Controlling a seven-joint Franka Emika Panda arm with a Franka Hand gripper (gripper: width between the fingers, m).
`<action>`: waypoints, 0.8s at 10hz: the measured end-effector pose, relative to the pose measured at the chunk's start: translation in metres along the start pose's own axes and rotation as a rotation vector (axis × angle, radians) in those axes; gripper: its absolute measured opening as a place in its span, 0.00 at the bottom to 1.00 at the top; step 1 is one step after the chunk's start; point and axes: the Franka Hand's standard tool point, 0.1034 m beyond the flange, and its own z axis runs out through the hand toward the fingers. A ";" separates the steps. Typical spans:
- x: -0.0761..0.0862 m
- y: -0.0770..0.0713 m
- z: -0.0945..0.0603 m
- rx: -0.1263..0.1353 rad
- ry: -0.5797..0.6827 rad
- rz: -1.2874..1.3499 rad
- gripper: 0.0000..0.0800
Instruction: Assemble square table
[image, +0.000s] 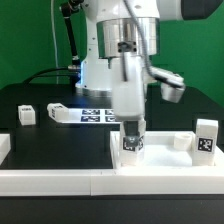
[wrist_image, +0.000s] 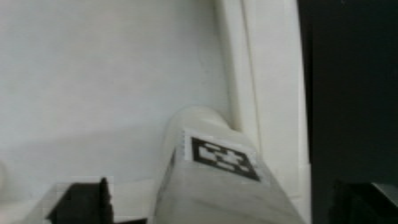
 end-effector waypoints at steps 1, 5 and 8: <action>0.001 0.000 0.000 0.000 0.000 -0.045 0.80; 0.004 0.001 0.000 -0.015 0.016 -0.473 0.81; 0.004 0.000 -0.001 -0.038 0.031 -0.742 0.81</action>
Offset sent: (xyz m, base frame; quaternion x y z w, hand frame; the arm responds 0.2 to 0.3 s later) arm 0.0000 0.0000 0.0000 0.0000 0.0000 -0.1938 0.9810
